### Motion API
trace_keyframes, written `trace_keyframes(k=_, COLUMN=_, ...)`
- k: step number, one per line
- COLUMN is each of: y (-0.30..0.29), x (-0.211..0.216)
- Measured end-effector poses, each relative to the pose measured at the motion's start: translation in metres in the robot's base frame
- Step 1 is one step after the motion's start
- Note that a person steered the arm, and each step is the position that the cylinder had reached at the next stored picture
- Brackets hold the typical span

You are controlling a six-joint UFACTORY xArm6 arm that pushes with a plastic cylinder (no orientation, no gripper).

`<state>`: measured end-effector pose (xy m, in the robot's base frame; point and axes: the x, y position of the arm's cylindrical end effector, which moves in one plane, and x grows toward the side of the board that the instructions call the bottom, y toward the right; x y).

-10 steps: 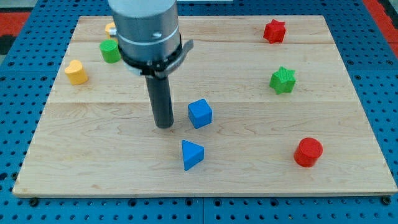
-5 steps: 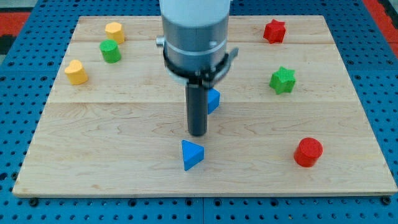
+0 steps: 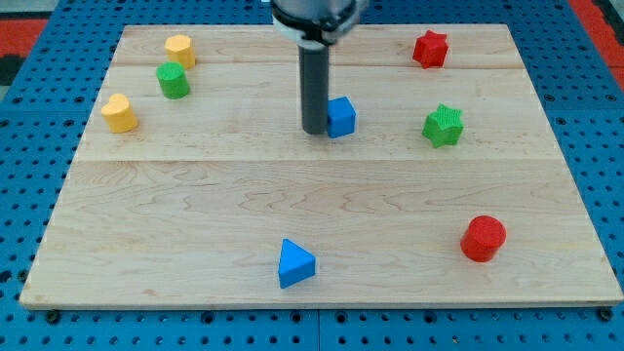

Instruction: Move the blue cube towards the top center

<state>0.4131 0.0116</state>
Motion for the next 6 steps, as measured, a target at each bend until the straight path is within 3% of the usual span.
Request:
trace_keyframes(k=1, y=0.024, x=0.004)
trace_keyframes(k=3, y=0.021, x=-0.098)
trace_keyframes(k=4, y=0.021, x=-0.114)
trace_keyframes(k=5, y=-0.019, x=-0.123)
trace_keyframes(k=6, y=-0.005, x=-0.132)
